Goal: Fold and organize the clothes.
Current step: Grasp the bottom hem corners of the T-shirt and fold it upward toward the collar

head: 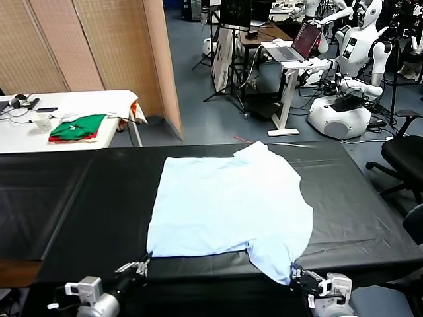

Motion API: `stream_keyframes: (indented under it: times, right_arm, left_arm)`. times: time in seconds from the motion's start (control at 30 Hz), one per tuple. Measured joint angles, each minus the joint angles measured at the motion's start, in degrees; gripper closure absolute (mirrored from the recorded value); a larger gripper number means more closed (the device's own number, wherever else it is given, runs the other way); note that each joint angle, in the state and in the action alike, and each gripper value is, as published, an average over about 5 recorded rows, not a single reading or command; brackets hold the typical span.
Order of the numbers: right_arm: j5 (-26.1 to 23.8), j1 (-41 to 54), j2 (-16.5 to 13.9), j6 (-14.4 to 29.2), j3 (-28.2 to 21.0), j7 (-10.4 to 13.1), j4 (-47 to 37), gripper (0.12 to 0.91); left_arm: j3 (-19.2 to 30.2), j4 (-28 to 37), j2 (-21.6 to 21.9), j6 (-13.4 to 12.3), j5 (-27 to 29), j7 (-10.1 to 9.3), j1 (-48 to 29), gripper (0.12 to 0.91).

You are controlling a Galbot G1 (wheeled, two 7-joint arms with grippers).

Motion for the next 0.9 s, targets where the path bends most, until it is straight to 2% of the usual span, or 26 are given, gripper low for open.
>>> stream_keyframes:
  times: [0.13, 0.27, 0.47, 0.63, 0.73, 0.9]
  right_arm:
    - [0.1, -0.3, -0.4, 0.0, 0.4, -0.5, 0.5, 0.885]
    - [0.0, 1.0, -1.1, 0.3, 1.5, -2.9, 0.1, 0.885]
    - [-0.2, 6.8, -3.5, 6.8, 2.4, -7.3, -3.9, 0.885]
    - [-1.2, 13.8, -5.3, 10.0, 0.9, -8.6, -9.7, 0.885]
    - [-2.5, 18.5, -5.9, 10.9, -0.5, -8.8, -13.4, 0.885]
    - [-5.0, 25.6, -6.8, 12.1, -3.9, -9.2, -19.4, 0.885]
  left_arm:
    - [-2.4, -2.0, 0.5, -0.7, 0.2, -0.08, 2.9, 0.883]
    - [-4.4, -3.2, 0.3, -1.4, 0.2, -0.21, 5.4, 0.883]
    - [-5.3, -4.7, -0.8, -2.8, 0.9, -2.05, 6.3, 0.883]
    - [-3.8, -2.7, -2.5, -5.4, 3.1, -3.11, 1.8, 0.883]
    - [-2.4, -0.3, -3.6, -6.4, 4.1, -2.84, -2.7, 0.883]
    - [-0.2, 3.6, -4.7, -6.8, 5.0, -2.44, -9.5, 0.883]
